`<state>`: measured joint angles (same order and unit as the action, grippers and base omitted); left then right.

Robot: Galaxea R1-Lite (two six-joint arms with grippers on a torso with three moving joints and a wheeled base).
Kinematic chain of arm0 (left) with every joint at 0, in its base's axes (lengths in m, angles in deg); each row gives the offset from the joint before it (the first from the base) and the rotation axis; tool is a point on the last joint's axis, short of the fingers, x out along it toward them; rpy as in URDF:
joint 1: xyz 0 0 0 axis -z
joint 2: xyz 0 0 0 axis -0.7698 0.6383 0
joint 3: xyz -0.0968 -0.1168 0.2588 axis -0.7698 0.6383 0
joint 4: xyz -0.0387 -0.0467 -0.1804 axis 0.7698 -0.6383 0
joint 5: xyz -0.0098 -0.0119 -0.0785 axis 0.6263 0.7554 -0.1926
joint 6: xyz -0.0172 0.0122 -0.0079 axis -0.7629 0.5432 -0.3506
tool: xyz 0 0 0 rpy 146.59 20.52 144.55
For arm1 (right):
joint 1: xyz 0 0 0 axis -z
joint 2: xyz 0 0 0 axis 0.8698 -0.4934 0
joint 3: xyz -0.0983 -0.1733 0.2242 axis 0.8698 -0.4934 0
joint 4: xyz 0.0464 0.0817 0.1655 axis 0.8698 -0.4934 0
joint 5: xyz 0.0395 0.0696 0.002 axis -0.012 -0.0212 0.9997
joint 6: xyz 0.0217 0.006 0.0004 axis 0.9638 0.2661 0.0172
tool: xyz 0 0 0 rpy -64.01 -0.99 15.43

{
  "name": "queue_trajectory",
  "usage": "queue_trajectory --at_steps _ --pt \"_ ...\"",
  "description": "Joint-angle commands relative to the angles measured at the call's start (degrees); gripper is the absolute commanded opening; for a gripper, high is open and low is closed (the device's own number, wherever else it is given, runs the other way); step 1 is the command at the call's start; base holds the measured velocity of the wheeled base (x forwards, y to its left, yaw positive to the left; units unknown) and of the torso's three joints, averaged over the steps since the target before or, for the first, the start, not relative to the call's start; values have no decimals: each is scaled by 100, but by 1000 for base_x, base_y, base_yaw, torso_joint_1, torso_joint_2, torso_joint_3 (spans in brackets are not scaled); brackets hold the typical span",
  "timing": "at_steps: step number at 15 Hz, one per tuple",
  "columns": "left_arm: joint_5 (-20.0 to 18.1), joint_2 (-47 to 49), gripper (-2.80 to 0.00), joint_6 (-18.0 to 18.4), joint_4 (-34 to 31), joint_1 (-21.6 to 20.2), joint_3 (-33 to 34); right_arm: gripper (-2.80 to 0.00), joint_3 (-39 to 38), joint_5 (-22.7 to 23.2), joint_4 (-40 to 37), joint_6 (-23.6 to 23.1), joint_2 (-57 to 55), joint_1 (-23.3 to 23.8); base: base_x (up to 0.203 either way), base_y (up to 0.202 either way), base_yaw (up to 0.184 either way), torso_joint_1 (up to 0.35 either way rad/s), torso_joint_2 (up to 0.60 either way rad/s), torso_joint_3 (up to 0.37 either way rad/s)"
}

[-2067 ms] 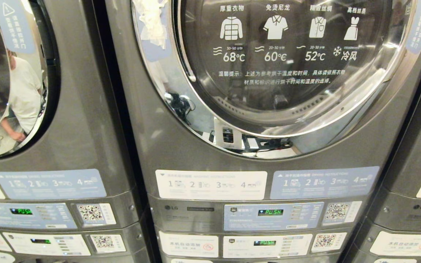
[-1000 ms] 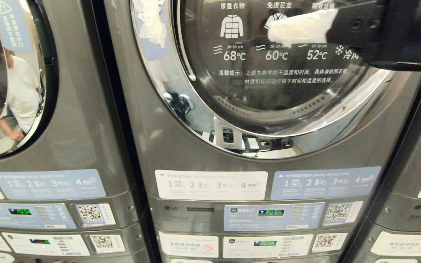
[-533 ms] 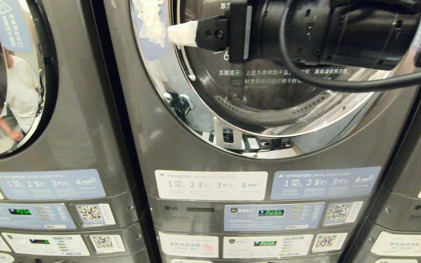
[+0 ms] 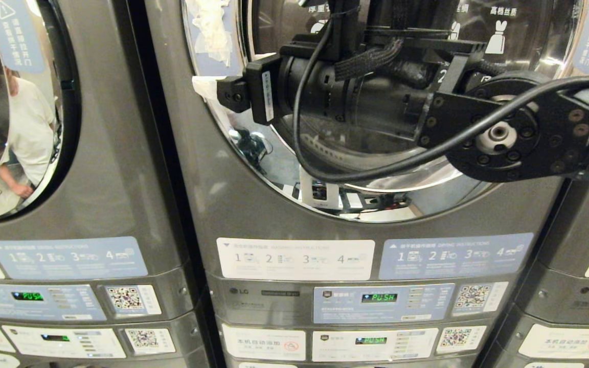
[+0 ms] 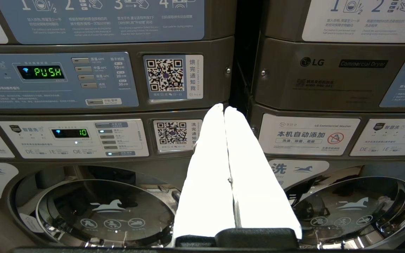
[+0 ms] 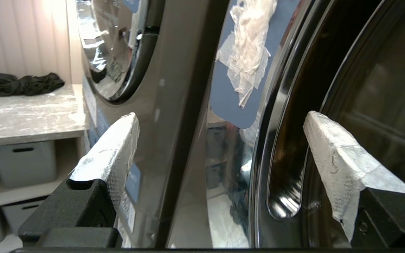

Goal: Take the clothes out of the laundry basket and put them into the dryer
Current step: Open the dryer

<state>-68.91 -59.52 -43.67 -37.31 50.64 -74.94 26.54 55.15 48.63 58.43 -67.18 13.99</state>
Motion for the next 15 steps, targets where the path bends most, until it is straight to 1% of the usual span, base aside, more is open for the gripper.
queue_trajectory --at_steps 1,6,9,11,14,15 --pt "10 -2 -280 1 -3 5 0 0 1 -8 102 -14 -200 -5 0 0 0 0 0 0" --pt "2 -2 -280 4 -3 4 0 0 1 73 178 23 -249 -5 0 0 0 0 0 0" --pt "2 -2 -280 1 -3 -2 0 0 -7 604 168 50 -161 -11 0 0 0 0 0 0" --pt "2 -2 -280 1 -3 5 0 0 -7 844 161 59 -75 -31 0 0 0 0 0 0" --pt "2 -2 -280 1 -3 5 0 0 -81 1408 144 76 90 -72 0 0 0 0 0 0" --pt "2 -2 -280 1 -3 3 0 0 -109 1502 144 77 159 -84 0 0 0 0 0 0"
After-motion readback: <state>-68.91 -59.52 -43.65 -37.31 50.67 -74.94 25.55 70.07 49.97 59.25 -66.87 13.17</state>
